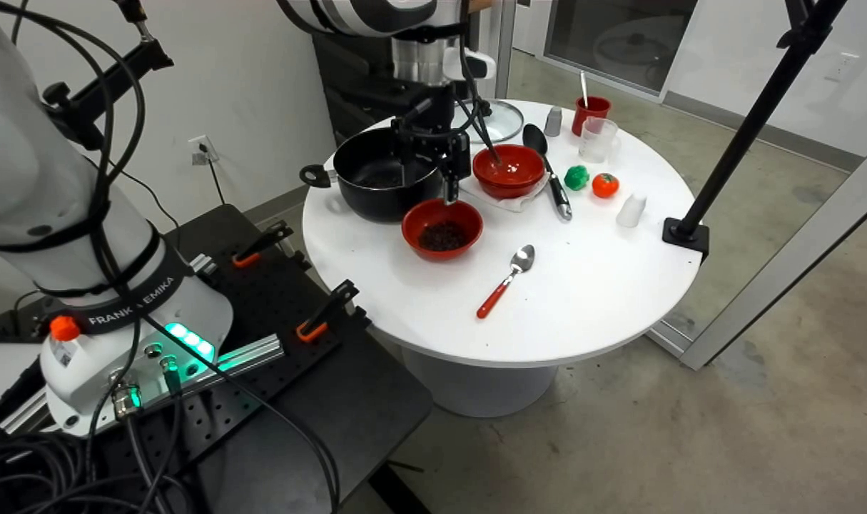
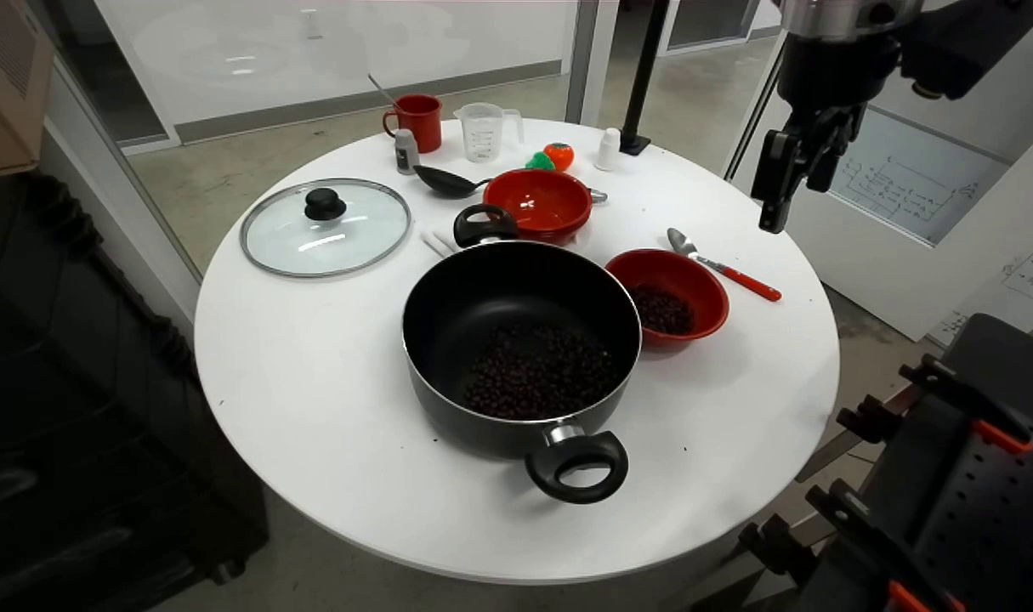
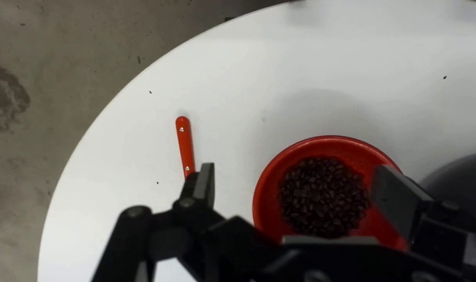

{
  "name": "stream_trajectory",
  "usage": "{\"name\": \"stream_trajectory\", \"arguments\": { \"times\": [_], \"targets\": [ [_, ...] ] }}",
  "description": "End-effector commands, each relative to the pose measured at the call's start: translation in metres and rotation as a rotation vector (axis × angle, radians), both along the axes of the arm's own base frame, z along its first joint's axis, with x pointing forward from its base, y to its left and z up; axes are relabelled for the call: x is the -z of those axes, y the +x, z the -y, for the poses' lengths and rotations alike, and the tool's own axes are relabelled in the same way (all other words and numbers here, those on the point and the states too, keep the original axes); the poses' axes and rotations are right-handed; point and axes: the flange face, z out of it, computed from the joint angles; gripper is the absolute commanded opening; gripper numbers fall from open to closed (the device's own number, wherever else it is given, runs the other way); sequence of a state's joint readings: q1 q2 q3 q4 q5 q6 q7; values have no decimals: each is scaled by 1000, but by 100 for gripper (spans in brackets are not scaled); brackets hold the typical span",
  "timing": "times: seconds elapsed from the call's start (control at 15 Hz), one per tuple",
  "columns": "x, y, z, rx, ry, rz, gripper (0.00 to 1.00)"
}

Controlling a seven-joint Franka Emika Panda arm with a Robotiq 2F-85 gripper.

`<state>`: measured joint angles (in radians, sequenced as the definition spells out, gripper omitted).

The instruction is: Use the spoon to put some contents of the bowl in the pot

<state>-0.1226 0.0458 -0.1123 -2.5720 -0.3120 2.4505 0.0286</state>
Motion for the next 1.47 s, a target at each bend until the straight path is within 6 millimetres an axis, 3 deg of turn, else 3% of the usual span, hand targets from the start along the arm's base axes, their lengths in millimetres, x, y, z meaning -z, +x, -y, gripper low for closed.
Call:
{"name": "stream_trajectory", "arguments": {
  "times": [0.0,0.33,0.67,0.8,0.93,1.0,1.2,1.4],
  "targets": [
    [4,-3,35,92,16,10,100],
    [21,-13,80,104,-30,-47,100],
    [43,5,116,82,-129,-45,100],
    [49,16,119,35,-129,29,100],
    [57,19,110,54,-16,126,100],
    [48,14,113,59,-79,70,100],
    [59,19,108,60,-28,104,100],
    [54,14,102,-23,-76,119,100]
  ]
}}
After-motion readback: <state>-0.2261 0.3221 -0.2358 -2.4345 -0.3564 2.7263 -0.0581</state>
